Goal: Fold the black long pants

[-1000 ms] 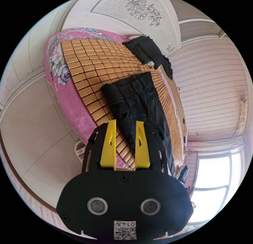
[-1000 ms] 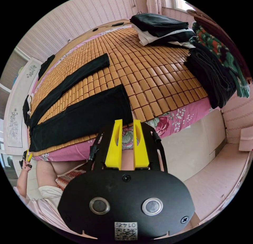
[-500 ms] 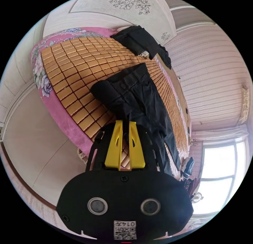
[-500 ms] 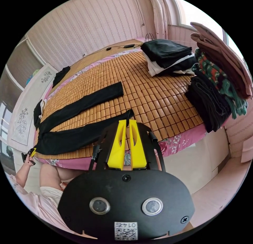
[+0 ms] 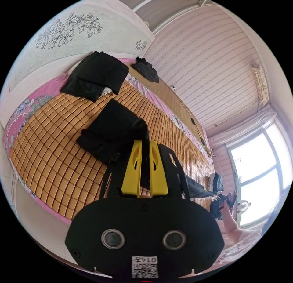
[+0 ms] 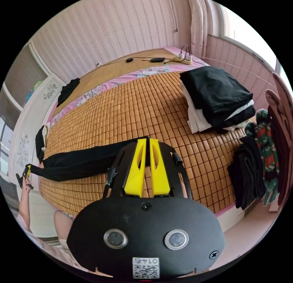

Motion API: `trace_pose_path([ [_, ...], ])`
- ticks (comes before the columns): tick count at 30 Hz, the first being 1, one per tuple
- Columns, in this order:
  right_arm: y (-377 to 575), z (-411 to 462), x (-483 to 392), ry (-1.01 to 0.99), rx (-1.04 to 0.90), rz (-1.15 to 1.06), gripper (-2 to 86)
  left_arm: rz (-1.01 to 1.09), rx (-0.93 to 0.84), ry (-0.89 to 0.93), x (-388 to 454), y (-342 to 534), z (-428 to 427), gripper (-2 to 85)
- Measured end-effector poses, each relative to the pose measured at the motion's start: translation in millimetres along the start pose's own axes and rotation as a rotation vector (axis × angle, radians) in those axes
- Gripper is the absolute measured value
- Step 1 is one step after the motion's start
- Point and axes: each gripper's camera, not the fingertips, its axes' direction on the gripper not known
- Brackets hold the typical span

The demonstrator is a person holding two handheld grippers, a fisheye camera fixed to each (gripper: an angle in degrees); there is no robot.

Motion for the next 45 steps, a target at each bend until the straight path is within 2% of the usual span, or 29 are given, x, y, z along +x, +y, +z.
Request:
trace_pose_path([
  [2,-8.6,21.7,7.3,0.06,0.011,0.164,4.7,-0.056,0.046,0.007,4.2,-4.6,15.0,7.2],
  [4,-3.0,34.4,11.3,0.071,0.008,0.216,7.4,-0.12,0.099,0.012,4.8,6.5,26.4,10.1],
  [7,16.0,54.6,16.7,0.068,-0.026,0.179,13.0,-0.142,0.089,-0.061,-2.1,24.0,29.0,11.6],
  [10,36.6,72.6,21.5,0.057,-0.071,0.136,14.1,-0.181,-0.001,-0.192,-17.8,36.6,30.8,13.5],
  [15,48.1,86.7,23.3,0.022,-0.011,0.173,13.4,-0.247,-0.04,-0.279,-28.8,49.8,34.7,14.6],
  [19,37.0,93.8,18.5,-0.086,0.0,0.19,6.8,-0.284,-0.097,-0.324,-18.6,40.7,40.3,15.9],
  [21,32.0,102.0,10.1,-0.048,-0.033,0.153,8.1,-0.316,-0.089,-0.324,-14.9,38.3,33.7,15.9],
  [23,27.9,106.1,0.5,0.076,-0.049,0.092,8.2,-0.333,-0.026,-0.273,-10.8,42.3,20.5,15.1],
  [25,26.7,107.4,1.1,0.097,-0.033,0.101,9.0,-0.336,0.027,-0.204,-8.5,50.4,6.0,15.0],
  [32,27.0,119.0,-23.0,0.164,-0.043,0.005,8.7,-0.423,-0.06,-0.173,-14.1,54.5,17.1,16.5],
  [36,24.3,119.4,-26.2,0.207,-0.09,-0.015,6.5,-0.441,-0.101,-0.253,-3.7,50.3,21.6,12.1],
  [38,25.0,114.4,-23.1,0.184,-0.098,-0.016,5.9,-0.44,-0.105,-0.224,-4.8,52.1,17.6,7.2],
  [40,27.1,105.4,-17.1,0.137,-0.079,-0.011,5.6,-0.464,-0.069,-0.116,-9.0,59.3,5.1,1.8],
  [45,49.4,79.3,10.7,0.062,-0.075,0.013,5.1,-0.369,-0.146,-0.103,-0.3,78.0,-27.9,-0.3],
])
